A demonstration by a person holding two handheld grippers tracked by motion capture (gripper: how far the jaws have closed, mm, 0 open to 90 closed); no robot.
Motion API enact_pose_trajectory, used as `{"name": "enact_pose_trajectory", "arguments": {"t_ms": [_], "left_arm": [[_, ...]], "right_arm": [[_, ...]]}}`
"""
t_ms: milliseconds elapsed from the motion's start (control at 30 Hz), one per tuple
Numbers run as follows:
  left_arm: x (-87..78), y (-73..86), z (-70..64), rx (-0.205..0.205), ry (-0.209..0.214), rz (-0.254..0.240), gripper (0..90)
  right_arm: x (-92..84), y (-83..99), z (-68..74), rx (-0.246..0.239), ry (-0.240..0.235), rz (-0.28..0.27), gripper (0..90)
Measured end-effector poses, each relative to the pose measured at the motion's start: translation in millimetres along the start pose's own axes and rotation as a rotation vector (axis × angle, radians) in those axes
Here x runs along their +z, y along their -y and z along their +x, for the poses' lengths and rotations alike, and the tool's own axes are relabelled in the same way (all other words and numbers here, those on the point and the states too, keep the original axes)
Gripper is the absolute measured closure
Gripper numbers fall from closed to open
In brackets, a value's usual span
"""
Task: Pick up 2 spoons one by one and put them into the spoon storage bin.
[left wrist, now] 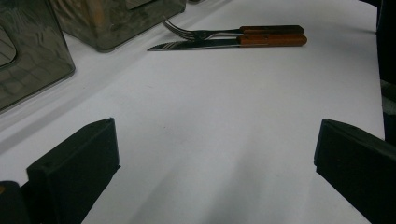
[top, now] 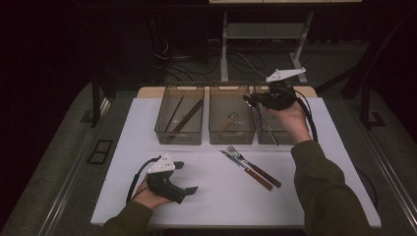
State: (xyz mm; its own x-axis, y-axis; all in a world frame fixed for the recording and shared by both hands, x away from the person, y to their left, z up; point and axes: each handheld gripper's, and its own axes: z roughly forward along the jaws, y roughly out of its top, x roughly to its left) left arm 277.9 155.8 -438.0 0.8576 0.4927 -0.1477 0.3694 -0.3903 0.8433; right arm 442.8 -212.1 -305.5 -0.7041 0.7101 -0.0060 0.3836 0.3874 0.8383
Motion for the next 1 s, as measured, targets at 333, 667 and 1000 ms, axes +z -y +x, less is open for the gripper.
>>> {"name": "enact_pose_trajectory", "arguments": {"t_ms": [333,667,1000], "left_arm": [[-0.8,-0.2,0.2,0.000,0.001,-0.003,0.0],[-2.1,-0.5,0.5,0.000,0.009,-0.011,0.0],[-1.2,-0.6,0.4,0.000,0.017,-0.009,0.0]], "right_arm": [[35.6,-24.8,-5.2,-0.003,0.043,0.010,89.0],[79.1,-27.8,-13.1,-0.004,0.059,0.030,89.0],[112.2,-10.9,-15.2,-0.017,0.068,0.077,88.9]]}}
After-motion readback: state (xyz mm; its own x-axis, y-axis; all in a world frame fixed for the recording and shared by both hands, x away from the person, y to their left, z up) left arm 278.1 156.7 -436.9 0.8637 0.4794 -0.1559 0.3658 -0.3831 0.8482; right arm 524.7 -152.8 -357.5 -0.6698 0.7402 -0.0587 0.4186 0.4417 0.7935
